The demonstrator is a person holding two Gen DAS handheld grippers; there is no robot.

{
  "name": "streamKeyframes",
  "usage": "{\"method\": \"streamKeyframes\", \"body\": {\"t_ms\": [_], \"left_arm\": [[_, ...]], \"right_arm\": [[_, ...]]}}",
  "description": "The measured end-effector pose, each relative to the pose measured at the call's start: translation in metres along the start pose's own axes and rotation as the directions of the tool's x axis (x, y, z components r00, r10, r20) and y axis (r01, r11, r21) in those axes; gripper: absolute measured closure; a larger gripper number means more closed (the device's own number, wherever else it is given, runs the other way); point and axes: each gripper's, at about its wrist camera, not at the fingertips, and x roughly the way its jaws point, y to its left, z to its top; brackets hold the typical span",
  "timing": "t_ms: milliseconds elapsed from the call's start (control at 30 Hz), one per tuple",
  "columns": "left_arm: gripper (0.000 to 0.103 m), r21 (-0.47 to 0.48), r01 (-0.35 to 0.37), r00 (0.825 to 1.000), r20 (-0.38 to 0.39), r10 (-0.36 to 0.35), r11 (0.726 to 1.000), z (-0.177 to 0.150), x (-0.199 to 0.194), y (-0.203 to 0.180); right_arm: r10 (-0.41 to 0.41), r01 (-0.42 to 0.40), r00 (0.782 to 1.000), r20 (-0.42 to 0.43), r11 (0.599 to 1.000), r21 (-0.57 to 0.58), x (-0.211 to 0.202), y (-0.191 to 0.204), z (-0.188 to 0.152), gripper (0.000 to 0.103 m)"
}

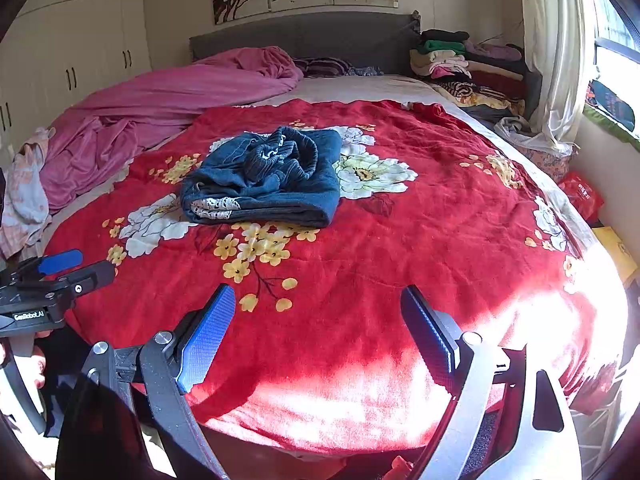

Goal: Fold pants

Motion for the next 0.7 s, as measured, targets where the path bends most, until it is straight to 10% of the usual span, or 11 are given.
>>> {"method": "streamKeyframes", "body": {"t_ms": [700], "left_arm": [[0.010,-0.007,-0.032,0.999,-0.001,0.032,0.999,0.0022,-0.0040,0.0030]], "right_arm": [[-0.005,0.005,1.000,0.002,1.000,0.000,-0.0010,-0.0007,0.0004,0.019]]}}
